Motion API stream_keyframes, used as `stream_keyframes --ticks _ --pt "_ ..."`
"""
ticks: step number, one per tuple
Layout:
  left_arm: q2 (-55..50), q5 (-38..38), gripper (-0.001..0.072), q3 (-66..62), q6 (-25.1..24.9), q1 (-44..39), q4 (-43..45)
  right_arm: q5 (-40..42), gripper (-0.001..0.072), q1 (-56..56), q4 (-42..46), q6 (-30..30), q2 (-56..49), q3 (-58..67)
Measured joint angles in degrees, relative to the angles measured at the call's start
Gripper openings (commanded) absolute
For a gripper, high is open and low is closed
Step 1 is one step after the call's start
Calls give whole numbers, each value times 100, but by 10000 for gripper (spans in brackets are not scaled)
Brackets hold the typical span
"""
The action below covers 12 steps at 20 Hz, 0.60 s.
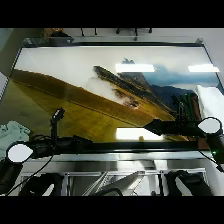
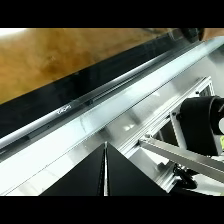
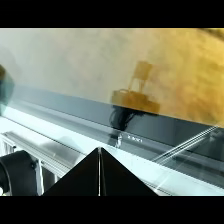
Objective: Fold the shirts.
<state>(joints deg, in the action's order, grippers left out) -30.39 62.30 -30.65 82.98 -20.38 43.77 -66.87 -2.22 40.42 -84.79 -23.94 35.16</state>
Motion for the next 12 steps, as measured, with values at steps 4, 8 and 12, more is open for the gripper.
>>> stream_keyframes --ticks 4,8,12 --pt "0 -35 14 0 0 0 11 2 19 0 -7 0 0 0" --pt "0 -212 10 -107 116 -2 422 4 19 0 -22 0 0 0" --pt "0 245 73 -824 1204 -2 2736 7 19 0 -20 0 0 0"
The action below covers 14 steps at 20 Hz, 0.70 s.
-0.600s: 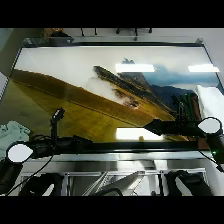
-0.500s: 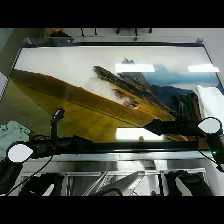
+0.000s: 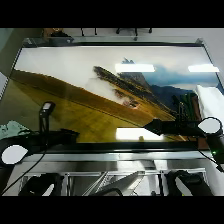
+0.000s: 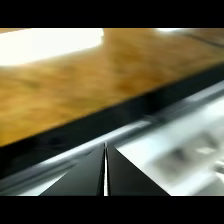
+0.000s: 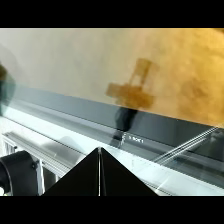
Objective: Fold the shirts.
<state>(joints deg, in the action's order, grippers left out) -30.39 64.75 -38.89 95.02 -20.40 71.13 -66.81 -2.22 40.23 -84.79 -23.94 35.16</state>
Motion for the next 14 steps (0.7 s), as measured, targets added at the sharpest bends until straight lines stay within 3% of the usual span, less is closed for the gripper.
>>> stream_keyframes --ticks 1,2,5,7,11,14 --pt "0 203 469 -234 245 0 820 -2 19 0 0 0 0 0" --pt "0 378 697 -426 426 2 1547 -2 19 0 0 0 0 0" --pt "-7 787 702 -807 916 269 3628 -2 20 0 0 0 0 0" --pt "-116 938 702 -914 1108 831 4317 -2 19 0 0 -2 0 0" --pt "-767 1073 702 -992 1176 2529 4555 -2 19 0 2 -2 0 0" --pt "-1445 942 702 -1012 811 3676 4297 -2 19 0 2 -2 0 0"
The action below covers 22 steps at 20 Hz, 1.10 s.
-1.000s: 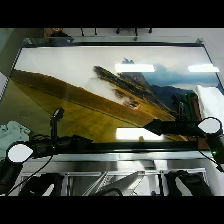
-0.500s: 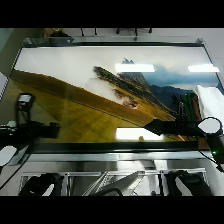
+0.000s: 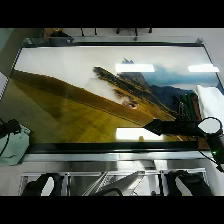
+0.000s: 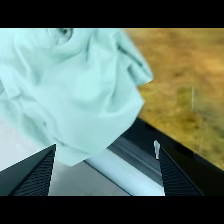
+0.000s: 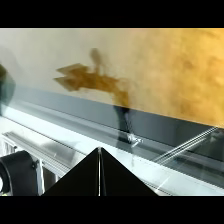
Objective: Fold the shirts.
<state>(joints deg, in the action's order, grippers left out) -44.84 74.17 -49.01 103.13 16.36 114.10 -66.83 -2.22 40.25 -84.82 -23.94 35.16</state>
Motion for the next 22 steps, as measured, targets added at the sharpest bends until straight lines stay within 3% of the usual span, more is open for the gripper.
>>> stream_keyframes --ticks 5,14,15,16,17,22 --pt "-1220 -522 702 -7 -317 1095 -380 0 19 0 0 0 0 0" --pt "-2970 -850 700 -9 -400 1821 -422 0 19 0 0 0 0 0" --pt "-3088 -892 575 -9 -400 1884 -422 0 19 0 0 0 0 0" --pt "-3198 -933 235 -20 -398 1943 -420 0 19 0 0 0 0 0" --pt "-3294 -960 17 -57 -398 1982 -420 0 19 0 0 0 0 0" --pt "-3392 -647 12 -699 -627 1799 -638 0 19 0 0 0 0 0"
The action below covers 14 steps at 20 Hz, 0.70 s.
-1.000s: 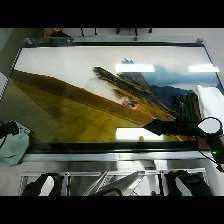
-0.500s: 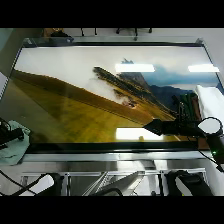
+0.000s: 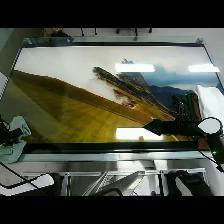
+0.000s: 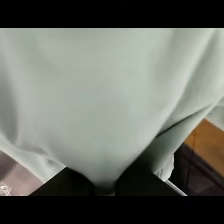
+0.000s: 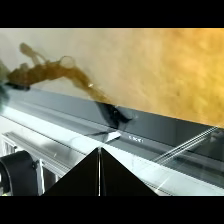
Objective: Fold the shirts.
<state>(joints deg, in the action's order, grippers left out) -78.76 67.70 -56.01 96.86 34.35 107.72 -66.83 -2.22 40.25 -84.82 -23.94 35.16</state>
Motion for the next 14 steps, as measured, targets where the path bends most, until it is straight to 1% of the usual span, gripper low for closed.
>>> stream_keyframes --ticks 4,8,11,14 --pt "549 444 12 -990 -254 -793 -629 0 19 0 0 0 0 0" --pt "1368 636 13 -1884 -352 -2173 -1580 -2 19 0 0 0 0 0" --pt "1941 452 13 -2009 -376 -3510 -2050 0 19 0 0 0 0 0" --pt "2277 -63 14 -1587 -190 -4750 -2218 0 19 0 0 0 0 0"
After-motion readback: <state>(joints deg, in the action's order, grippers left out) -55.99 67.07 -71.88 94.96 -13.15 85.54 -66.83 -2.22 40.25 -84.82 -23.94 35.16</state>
